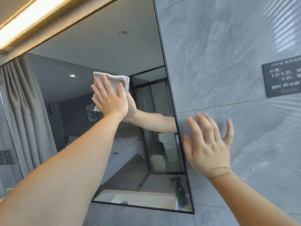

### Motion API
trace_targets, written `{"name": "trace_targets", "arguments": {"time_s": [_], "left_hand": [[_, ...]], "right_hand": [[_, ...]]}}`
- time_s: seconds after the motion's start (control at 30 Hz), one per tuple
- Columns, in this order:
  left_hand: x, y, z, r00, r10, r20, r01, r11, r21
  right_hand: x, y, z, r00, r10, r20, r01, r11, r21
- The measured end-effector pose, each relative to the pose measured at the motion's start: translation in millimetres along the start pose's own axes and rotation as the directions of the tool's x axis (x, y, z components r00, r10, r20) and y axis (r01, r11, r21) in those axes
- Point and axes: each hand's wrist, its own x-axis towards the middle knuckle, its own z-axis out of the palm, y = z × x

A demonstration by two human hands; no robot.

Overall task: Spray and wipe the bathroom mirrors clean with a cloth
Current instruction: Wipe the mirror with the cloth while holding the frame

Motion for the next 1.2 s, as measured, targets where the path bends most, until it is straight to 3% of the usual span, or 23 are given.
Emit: {"name": "trace_targets", "arguments": {"time_s": [0.07,0.1,0.17,0.23,0.3,0.37,0.47,0.53,0.57,0.63,0.73,0.83,0.9,0.97,1.03,1.2], "left_hand": [[5,9,-1,0.992,-0.127,0.0,0.127,0.992,-0.009],[3,16,-2,0.992,-0.123,0.005,0.123,0.992,0.009],[-10,30,-1,0.991,0.129,0.021,-0.13,0.988,0.085],[-22,42,-1,0.883,0.466,0.062,-0.47,0.876,0.107],[-11,45,-2,0.79,0.608,0.082,-0.613,0.784,0.099],[15,40,-3,0.828,0.559,0.047,-0.56,0.821,0.109],[55,34,-10,0.986,0.163,-0.023,-0.162,0.986,0.046],[57,38,-9,0.999,0.033,-0.03,-0.032,0.999,0.015],[49,43,-8,0.997,0.063,-0.032,-0.062,0.998,0.026],[22,54,-3,0.962,0.273,-0.027,-0.27,0.959,0.087],[-20,65,3,0.801,0.597,0.053,-0.596,0.784,0.177],[-20,67,1,0.704,0.699,0.123,-0.709,0.683,0.178],[-3,63,-2,0.744,0.661,0.099,-0.666,0.72,0.196],[20,60,-4,0.877,0.479,0.019,-0.475,0.861,0.18],[43,57,-9,0.967,0.253,-0.038,-0.245,0.959,0.142],[90,79,-22,0.995,-0.091,-0.041,0.093,0.995,0.04]], "right_hand": [[50,0,8,0.998,0.001,-0.062,0.001,1.0,0.025],[78,-1,15,0.997,0.007,-0.073,-0.004,0.999,0.036],[128,-5,31,0.999,0.021,-0.04,-0.018,0.998,0.06],[154,-6,46,0.998,0.025,0.057,-0.029,0.997,0.07],[157,-3,59,0.994,0.021,0.106,-0.027,0.998,0.054],[153,0,63,0.997,0.0,0.08,-0.003,0.999,0.034],[153,0,64,0.998,-0.016,0.064,0.014,0.999,0.032],[154,-1,65,0.998,-0.02,0.053,0.019,1.0,0.019],[153,-2,64,0.998,-0.019,0.052,0.018,1.0,0.013],[153,-2,64,0.999,-0.016,0.051,0.015,1.0,0.009],[155,-2,63,1.0,-0.01,0.029,0.01,1.0,0.009],[155,-2,62,0.999,-0.012,0.033,0.012,1.0,0.021],[155,-3,62,0.999,-0.011,0.046,0.01,1.0,0.019],[155,-2,61,0.998,-0.003,0.056,0.003,1.0,0.008],[155,-3,61,0.998,-0.003,0.065,0.003,1.0,0.001],[155,-4,65,0.999,-0.004,0.055,0.005,1.0,-0.006]]}}
